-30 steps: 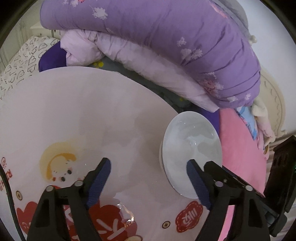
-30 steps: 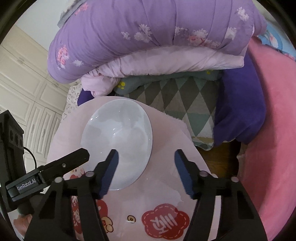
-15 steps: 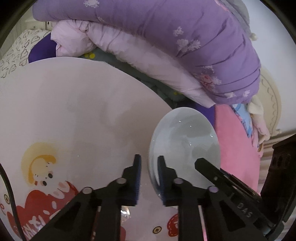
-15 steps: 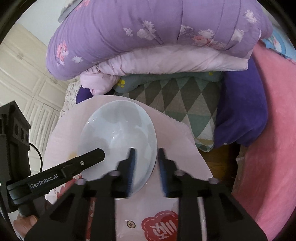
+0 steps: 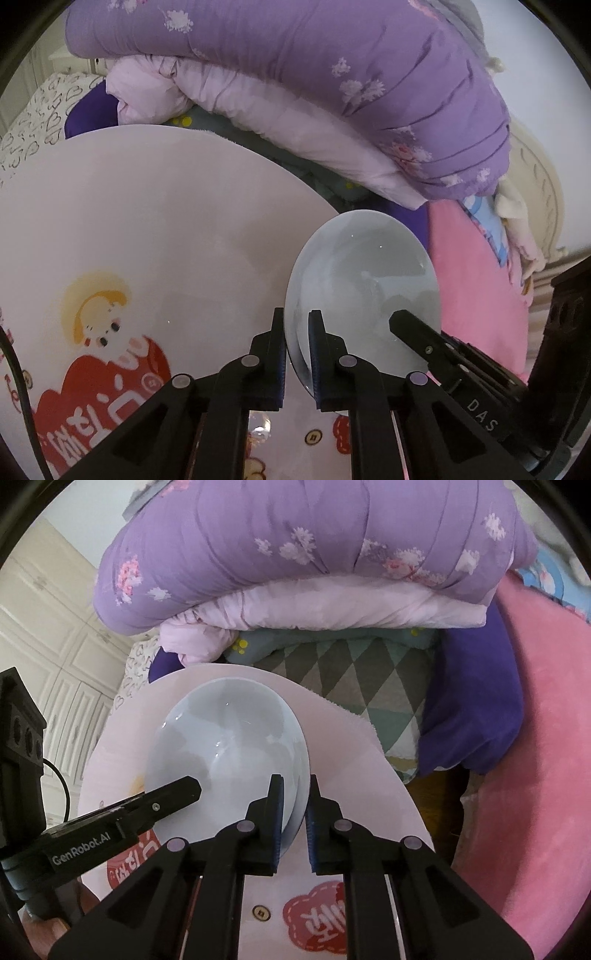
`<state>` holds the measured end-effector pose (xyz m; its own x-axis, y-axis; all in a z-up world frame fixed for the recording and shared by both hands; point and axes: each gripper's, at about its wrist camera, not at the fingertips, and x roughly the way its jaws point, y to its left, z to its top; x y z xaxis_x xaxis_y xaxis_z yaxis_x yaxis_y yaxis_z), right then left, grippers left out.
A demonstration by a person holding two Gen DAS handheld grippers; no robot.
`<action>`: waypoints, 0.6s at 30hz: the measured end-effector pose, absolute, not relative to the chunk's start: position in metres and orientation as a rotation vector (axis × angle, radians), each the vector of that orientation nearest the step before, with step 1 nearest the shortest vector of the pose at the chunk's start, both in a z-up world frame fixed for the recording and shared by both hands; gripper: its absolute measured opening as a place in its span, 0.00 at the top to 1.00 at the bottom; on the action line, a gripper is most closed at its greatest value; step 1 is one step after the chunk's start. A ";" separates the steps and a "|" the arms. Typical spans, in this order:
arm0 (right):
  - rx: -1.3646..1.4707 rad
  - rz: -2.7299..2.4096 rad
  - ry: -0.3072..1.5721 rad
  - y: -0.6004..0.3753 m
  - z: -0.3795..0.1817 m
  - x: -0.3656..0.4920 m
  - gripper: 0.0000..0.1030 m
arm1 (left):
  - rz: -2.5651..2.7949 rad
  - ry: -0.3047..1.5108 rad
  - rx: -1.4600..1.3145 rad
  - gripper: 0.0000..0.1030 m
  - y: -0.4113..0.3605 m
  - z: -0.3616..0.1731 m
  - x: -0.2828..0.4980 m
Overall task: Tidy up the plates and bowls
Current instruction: 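Lift the third bowl with both grippers and carry it to the bowl stack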
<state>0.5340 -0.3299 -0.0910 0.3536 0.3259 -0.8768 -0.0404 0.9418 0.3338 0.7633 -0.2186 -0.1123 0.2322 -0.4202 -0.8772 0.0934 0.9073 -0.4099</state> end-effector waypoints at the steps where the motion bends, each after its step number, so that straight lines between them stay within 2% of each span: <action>1: 0.273 0.243 1.187 -0.329 -0.088 0.531 0.90 | -0.360 1.292 -0.294 0.93 -0.217 -0.109 0.759; 18: 0.240 0.271 1.107 -0.317 -0.024 0.468 0.90 | -0.383 1.191 -0.225 0.93 -0.190 -0.021 0.677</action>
